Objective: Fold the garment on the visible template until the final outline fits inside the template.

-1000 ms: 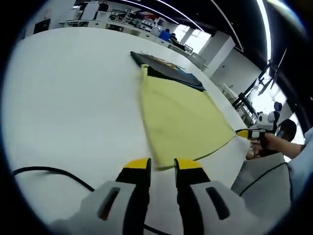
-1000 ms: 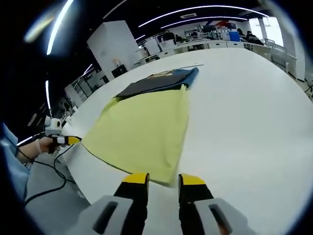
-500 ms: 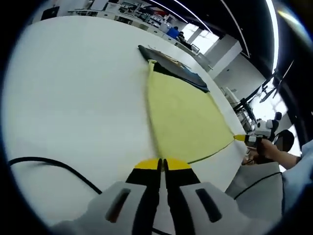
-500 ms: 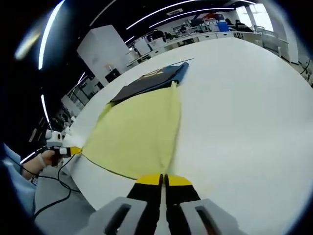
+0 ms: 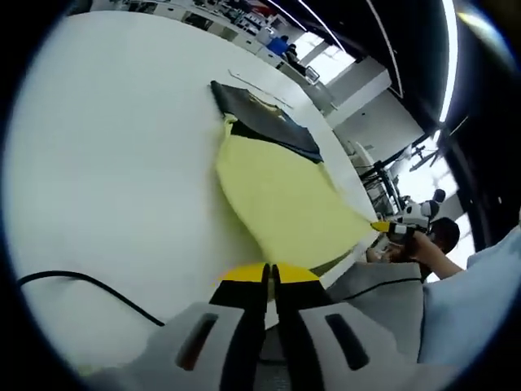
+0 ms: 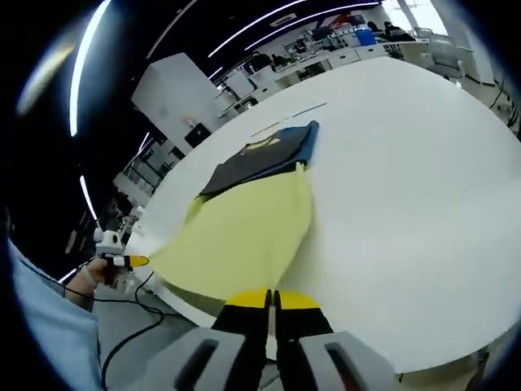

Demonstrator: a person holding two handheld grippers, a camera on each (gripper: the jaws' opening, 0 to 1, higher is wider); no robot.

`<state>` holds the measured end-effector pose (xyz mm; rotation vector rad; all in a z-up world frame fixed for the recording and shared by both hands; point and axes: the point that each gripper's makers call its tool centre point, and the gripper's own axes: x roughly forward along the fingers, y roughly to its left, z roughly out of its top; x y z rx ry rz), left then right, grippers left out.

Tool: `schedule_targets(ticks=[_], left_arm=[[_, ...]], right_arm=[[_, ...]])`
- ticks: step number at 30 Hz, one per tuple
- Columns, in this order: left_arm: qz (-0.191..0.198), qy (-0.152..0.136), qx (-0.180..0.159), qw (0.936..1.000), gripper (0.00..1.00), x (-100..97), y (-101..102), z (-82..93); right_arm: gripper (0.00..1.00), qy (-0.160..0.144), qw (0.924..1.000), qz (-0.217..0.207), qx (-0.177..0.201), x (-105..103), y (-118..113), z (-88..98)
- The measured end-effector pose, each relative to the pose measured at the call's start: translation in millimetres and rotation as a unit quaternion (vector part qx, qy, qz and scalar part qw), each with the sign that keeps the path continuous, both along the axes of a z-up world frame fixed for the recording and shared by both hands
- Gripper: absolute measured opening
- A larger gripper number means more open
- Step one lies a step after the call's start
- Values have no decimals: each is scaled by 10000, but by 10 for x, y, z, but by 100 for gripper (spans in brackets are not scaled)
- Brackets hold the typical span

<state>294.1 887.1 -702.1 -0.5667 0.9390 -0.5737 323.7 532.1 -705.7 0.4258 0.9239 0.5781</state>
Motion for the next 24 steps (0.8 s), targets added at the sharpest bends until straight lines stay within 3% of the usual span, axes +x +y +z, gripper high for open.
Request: schedule_targets(ticks=[7, 14, 20, 24], left_arm=[[-74, 319, -77, 9994, 0, -350, -29, 76], [-128, 540, -207, 9982, 0, -578, -70, 191], [-24, 429, -391, 9983, 0, -492, -11, 312], [-54, 257, -427, 9987, 0, -313, -21, 411]], right_arm=[[0, 183, 9998, -4, 104, -322, 0, 67], [0, 416, 9988, -96, 228, -536, 10, 84], [0, 438, 9978, -228, 439, -513, 13, 195], [0, 442, 9925, -552, 1002, -369, 88, 358]])
